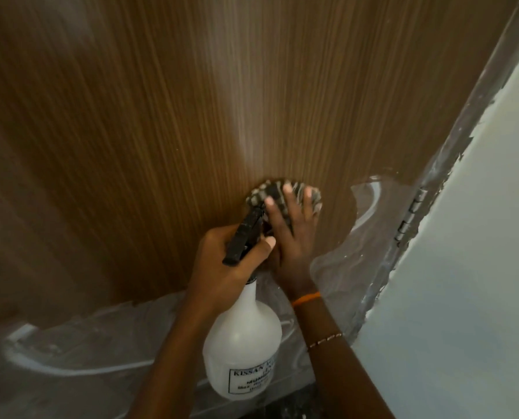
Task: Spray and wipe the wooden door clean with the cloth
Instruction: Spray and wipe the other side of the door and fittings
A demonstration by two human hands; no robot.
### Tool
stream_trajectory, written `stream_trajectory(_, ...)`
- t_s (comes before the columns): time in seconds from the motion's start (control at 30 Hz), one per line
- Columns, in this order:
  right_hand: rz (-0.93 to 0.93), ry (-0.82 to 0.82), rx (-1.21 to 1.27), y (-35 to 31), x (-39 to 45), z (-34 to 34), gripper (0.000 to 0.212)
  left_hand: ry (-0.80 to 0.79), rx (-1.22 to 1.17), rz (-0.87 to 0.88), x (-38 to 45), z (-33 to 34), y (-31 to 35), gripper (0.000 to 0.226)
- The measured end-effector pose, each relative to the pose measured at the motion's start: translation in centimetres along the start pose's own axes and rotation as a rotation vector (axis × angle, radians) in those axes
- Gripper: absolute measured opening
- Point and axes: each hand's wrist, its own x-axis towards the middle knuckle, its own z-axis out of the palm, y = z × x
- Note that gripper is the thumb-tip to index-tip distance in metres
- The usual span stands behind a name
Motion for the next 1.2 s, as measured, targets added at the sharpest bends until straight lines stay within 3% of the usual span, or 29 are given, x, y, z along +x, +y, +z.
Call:
stream_trajectory(0.13, 0.142, 0.152, -0.054, 4.1, 3.0, -2.1, 0.058, -0.007, 0.009, -0.008, 0.4, 0.3, 0.0, 0.049)
stream_trajectory(0.23, 0.402, 0.240, -0.010, 6.5, 1.6, -2.8, 0.058, -0.037, 0.013, -0.019, 0.6, 0.5, -0.1, 0.050)
stream_trajectory(0.33, 0.685, 0.267, 0.022, 6.8, -2.3, -2.4, 0.058, -0.069, -0.009, -0.032, 0.9, 0.8, -0.4, 0.049)
stream_trajectory(0.4, 0.771, 0.233, 0.047, 6.0, -4.9, -2.0, 0.056, -0.095, -0.020, -0.036, 1.2, 1.3, -0.3, 0.048)
stream_trajectory(0.6, 0.785, 0.164, 0.037, 3.9, -7.0, -1.4, 0.055, -0.161, 0.045, -0.029, 2.6, 2.5, 0.2, 0.052)
stream_trajectory(0.73, 0.752, 0.183, 0.033, 3.7, -6.3, -1.4, 0.055, -0.158, 0.113, -0.040, 2.7, 3.0, 0.1, 0.036)
stream_trajectory(0.83, 0.606, 0.175, 0.055, 2.6, -3.4, -1.4, 0.058, -0.157, 0.105, -0.030, 2.5, 3.0, -0.3, 0.032)
stream_trajectory(1.0, 0.268, 0.164, -0.002, 3.4, 4.1, -3.5, 0.059, -0.167, 0.090, 0.002, 2.3, 3.2, -1.1, 0.050)
stream_trajectory(1.2, 0.357, 0.242, -0.024, 7.4, 4.9, -4.6, 0.061, -0.143, 0.104, -0.033, 3.1, 5.3, -1.0, 0.028)
